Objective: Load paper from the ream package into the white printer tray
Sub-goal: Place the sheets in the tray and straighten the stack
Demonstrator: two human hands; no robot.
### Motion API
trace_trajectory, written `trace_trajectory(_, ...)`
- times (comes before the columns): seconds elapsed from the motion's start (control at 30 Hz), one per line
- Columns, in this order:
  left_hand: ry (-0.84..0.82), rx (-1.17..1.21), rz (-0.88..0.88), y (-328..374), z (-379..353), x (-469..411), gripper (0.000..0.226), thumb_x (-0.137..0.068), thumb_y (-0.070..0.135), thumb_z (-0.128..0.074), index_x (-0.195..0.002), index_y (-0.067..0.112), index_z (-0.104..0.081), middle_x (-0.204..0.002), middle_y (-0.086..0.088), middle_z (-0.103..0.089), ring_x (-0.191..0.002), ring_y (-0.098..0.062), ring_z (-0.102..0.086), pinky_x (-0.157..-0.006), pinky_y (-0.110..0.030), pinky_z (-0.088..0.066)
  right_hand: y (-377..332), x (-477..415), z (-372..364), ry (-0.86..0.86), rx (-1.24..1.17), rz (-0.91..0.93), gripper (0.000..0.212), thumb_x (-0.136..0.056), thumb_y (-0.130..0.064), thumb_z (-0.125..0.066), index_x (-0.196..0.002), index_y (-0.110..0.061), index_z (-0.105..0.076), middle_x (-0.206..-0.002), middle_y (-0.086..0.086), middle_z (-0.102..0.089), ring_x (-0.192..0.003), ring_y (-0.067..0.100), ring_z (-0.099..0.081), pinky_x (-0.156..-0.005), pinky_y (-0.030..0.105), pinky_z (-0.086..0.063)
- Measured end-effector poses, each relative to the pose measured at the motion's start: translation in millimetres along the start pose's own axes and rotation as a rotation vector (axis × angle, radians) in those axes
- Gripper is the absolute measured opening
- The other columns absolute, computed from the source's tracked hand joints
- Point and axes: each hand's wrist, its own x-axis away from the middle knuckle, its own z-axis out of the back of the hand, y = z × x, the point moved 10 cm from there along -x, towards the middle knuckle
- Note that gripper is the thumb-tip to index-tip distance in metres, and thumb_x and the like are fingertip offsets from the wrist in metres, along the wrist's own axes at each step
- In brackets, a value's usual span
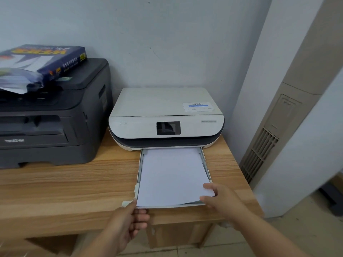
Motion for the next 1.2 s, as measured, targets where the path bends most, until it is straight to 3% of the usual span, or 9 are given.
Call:
trace_trajectory(0.07,-0.001,0.002,-0.002,-0.3,-0.3,-0.3,0.046,-0.094,0.046,-0.040,-0.079,0.008,-0.061,-0.044,0.002,-0.066,-0.030,-0.007,-0.051,-0.040,-0.016,-0.029,-0.9,1.0,1.1,-0.002,0.070,0.036,0.056,-0.082,-0.020,-0.070,-0.134,-0.016,-0.050,-0.116,-0.002,-0.058,-0.096,0.009,-0.056,-0.066,0.007,-0.042)
trace_trajectory(0.23,0.007,0.008,0.003,-2.3,2.0,-0.7,0.046,-0.094,0.046,-0.040,-0.080,0.007,-0.062,-0.045,0.002,-0.066,-0.032,-0.008,-0.051,-0.042,-0.018,-0.029,0.5,-3.3,1.5,0.004,0.098,0.046,0.054,-0.082,-0.019,-0.070,-0.133,-0.016,-0.052,-0.110,-0.001,-0.059,-0.082,0.001,-0.054,-0.053,0.003,-0.041)
trace_trajectory(0.43,0.009,0.009,0.003,-1.9,1.0,-0.9,0.045,-0.095,0.043,-0.040,-0.080,0.007,-0.061,-0.044,0.002,-0.066,-0.030,-0.007,-0.050,-0.038,-0.015,-0.030,9.8,-11.9,8.5,0.070,0.022,0.061,0.053,-0.079,-0.016,-0.073,-0.129,-0.012,-0.056,-0.107,-0.002,-0.060,-0.097,0.009,-0.050,-0.078,0.014,-0.038)
trace_trajectory(0.53,0.012,0.010,0.007,-1.8,1.2,-0.3,0.045,-0.095,0.043,-0.041,-0.080,0.007,-0.061,-0.045,0.002,-0.066,-0.032,-0.008,-0.050,-0.038,-0.016,-0.029,12.8,-14.9,5.9,0.074,0.028,0.067,0.053,-0.079,-0.018,-0.074,-0.129,-0.013,-0.057,-0.088,-0.014,-0.056,-0.086,0.006,-0.051,-0.070,0.011,-0.038)
trace_trajectory(0.67,0.016,0.003,0.022,-1.3,2.6,1.5,0.045,-0.095,0.043,-0.041,-0.078,0.007,-0.062,-0.046,0.001,-0.066,-0.035,-0.010,-0.050,-0.038,-0.017,-0.029,9.2,-21.6,5.9,0.080,0.190,0.128,0.054,-0.079,-0.028,-0.073,-0.130,-0.022,-0.056,-0.117,0.000,-0.066,-0.093,0.006,-0.053,-0.082,0.017,-0.040)
trace_trajectory(0.77,0.006,-0.004,0.031,-1.7,2.0,2.5,0.045,-0.095,0.043,-0.041,-0.079,0.007,-0.061,-0.045,0.001,-0.065,-0.033,-0.009,-0.050,-0.034,-0.016,-0.030,9.2,-24.6,10.6,0.145,0.312,0.151,0.054,-0.078,-0.036,-0.071,-0.129,-0.027,-0.057,-0.116,-0.003,-0.067,-0.100,0.009,-0.054,-0.092,0.025,-0.044)
trace_trajectory(0.87,0.003,-0.003,0.030,-1.5,1.7,2.9,0.045,-0.095,0.044,-0.041,-0.079,0.007,-0.061,-0.045,0.001,-0.065,-0.030,-0.008,-0.050,-0.033,-0.014,-0.030,6.3,-23.9,10.7,0.229,0.488,0.189,0.052,-0.081,-0.045,-0.065,-0.130,-0.034,-0.053,-0.120,-0.007,-0.063,-0.119,0.012,-0.045,-0.103,0.030,-0.029)
trace_trajectory(0.97,0.005,-0.003,0.027,-1.0,2.4,3.8,0.045,-0.095,0.043,-0.042,-0.079,0.006,-0.062,-0.045,0.001,-0.065,-0.030,-0.008,-0.051,-0.035,-0.015,-0.030,3.2,-24.4,7.1,0.264,0.512,0.227,0.052,-0.081,-0.046,-0.063,-0.131,-0.035,-0.053,-0.133,-0.005,-0.053,-0.130,0.012,-0.035,-0.103,0.027,-0.019)
trace_trajectory(1.2,0.024,-0.007,0.026,-0.2,3.9,4.6,0.045,-0.095,0.043,-0.043,-0.079,0.006,-0.063,-0.046,0.000,-0.066,-0.031,-0.009,-0.051,-0.038,-0.016,-0.030,-0.5,-26.5,4.5,0.244,0.548,0.274,0.051,-0.082,-0.046,-0.062,-0.131,-0.036,-0.052,-0.134,-0.011,-0.054,-0.132,0.010,-0.030,-0.106,0.027,-0.016)
